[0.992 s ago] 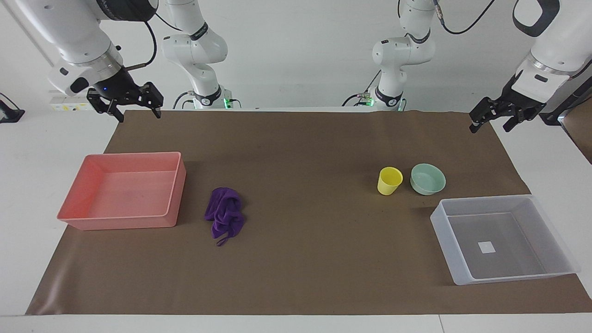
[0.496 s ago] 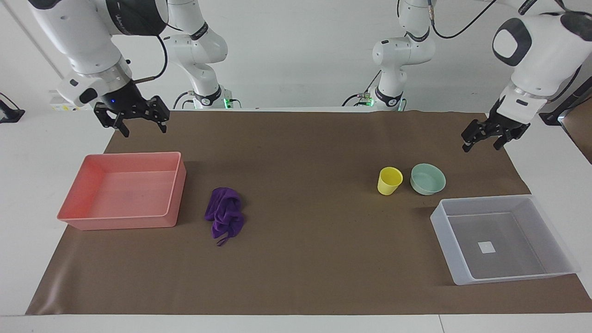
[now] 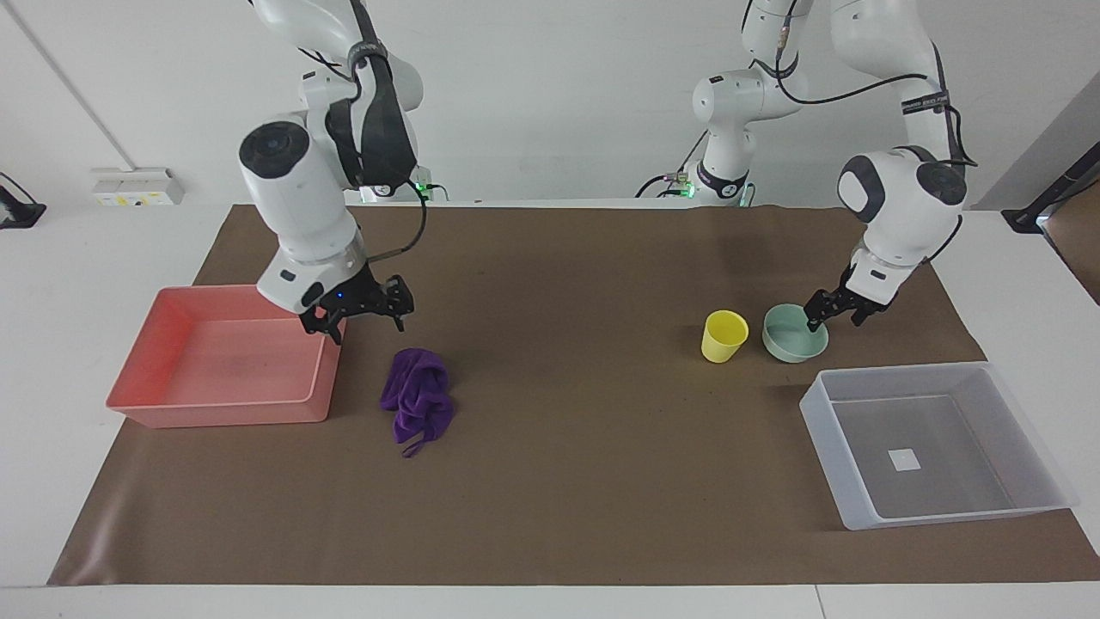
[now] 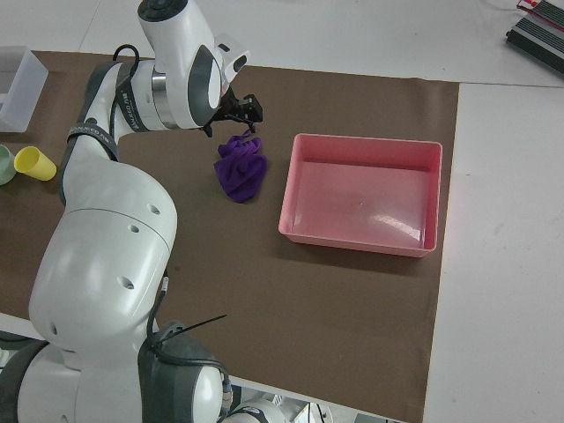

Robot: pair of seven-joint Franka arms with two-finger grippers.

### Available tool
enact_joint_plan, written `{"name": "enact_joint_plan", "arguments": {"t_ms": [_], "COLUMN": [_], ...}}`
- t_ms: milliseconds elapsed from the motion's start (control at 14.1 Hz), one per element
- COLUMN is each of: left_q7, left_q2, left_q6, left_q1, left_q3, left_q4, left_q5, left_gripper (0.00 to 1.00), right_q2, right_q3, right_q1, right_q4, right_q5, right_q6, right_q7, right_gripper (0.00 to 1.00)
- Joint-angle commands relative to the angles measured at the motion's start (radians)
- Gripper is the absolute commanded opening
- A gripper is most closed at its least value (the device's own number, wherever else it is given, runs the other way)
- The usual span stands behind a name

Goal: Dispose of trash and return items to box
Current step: 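Lift the green bowl with the left gripper while the right gripper grasps the cloth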

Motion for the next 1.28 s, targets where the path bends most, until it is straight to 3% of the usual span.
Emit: {"name": "enact_joint_plan", "arguments": {"t_ms": [0,283,496,567,638,709,921,992,1205], "left_q7": [-0.025,-0.014,-0.013,-0.013,-0.013,-0.022,-0.025,-0.025,-0.027], "left_q2": [0.040,0.046,0.040,0.025,0.008,-0.003,0.012,0.050,0.153], "left_q6": [0.059,0.058,-0.017,-0.107,-0.217,-0.338,-0.578,-0.597,-0.393], "left_q1": [0.006,0.011,0.009,0.009,0.000,-0.006,-0.004,0.000,0.023], "left_q3": [-0.004,-0.004,-0.004,-0.004,-0.004,-0.006,-0.011,-0.011,-0.001], "left_q4": [-0.001,0.003,0.040,0.090,0.149,0.225,0.466,0.546,0.634], "left_q5": [0.008,0.008,0.008,0.010,0.010,0.008,0.005,0.002,-0.047], "left_gripper": [0.00,0.00,0.00,0.00,0.00,0.00,0.00,0.00,0.00], "right_q2": [0.074,0.165,0.168,0.166,0.165,0.165,0.147,0.124,0.041], "right_q3": [0.000,0.000,0.000,0.000,0.000,0.000,0.000,0.000,-0.003], "right_q1": [0.009,0.031,0.036,0.023,0.014,0.017,0.017,0.014,0.002], "right_q4": [-0.015,-0.100,-0.136,-0.142,-0.139,-0.136,-0.127,-0.116,-0.041], "right_q5": [0.008,0.010,0.010,0.010,0.010,0.010,0.011,0.011,0.001], "right_q6": [0.097,0.304,0.329,0.323,0.306,0.291,0.277,0.253,0.124], "right_q7": [0.013,0.019,0.061,0.052,0.049,0.058,0.062,0.062,0.062], "right_gripper": [1.00,1.00,1.00,0.87,0.47,0.21,0.00,0.00,0.00]}}
